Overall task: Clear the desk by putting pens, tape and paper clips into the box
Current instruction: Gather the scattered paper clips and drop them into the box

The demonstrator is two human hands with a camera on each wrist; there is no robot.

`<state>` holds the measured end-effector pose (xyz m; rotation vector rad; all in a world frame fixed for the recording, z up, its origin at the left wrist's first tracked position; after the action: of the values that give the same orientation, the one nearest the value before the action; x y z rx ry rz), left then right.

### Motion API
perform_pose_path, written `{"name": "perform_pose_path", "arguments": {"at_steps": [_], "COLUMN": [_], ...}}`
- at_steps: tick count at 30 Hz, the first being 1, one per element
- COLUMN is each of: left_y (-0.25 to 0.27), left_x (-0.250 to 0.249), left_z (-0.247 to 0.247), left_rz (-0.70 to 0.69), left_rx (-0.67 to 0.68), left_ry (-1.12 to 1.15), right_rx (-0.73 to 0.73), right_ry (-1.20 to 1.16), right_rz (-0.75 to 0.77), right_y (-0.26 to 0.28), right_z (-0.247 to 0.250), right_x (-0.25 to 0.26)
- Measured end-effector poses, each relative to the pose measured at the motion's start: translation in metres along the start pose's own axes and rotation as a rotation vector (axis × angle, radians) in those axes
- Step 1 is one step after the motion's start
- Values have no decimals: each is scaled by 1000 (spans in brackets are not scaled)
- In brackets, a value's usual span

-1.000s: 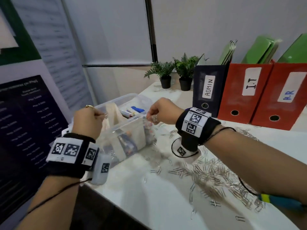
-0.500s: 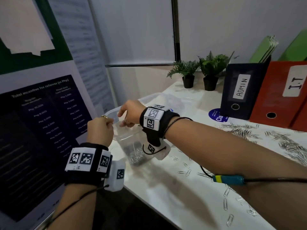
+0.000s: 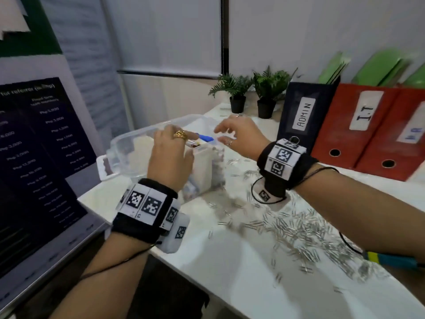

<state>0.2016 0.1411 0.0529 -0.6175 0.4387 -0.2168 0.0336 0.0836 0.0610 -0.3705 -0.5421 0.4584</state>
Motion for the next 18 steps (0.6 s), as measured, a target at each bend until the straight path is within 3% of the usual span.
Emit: {"name": "perform_pose_path", "arguments": {"at_steps": [3, 8, 10, 12, 18], "left_y": [-1, -9, -15, -22, -50], "left_x": [-41, -82, -96, -105, -114], "left_z": [-39, -130, -158, -182, -245], "left_rz": [-87, -137, -129, -114, -114], "left_rx": [180, 766, 897, 945, 900], "left_ry": [29, -160, -229, -274, -427], "right_rx": [101, 363, 404, 412, 456], "right_ry": [193, 450, 477, 472, 407], "right_rz": [-242, -649, -714, -741, -716], "right_y": [33, 82, 92, 98, 98], "right_z": [19, 37, 38, 34, 15], "right_x": [-76, -176, -194, -203, -218]}}
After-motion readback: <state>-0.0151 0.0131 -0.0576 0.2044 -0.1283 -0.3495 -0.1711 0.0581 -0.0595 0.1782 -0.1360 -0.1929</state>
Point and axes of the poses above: each hand's wrist, its own y-axis away from the middle knuckle, its own z-axis out of the back of the hand, x = y × z, the point moved 3 cm from there along -y, towards the middle knuckle, and after that the axes turned 2 degrees about z, right-handed, at the moved point
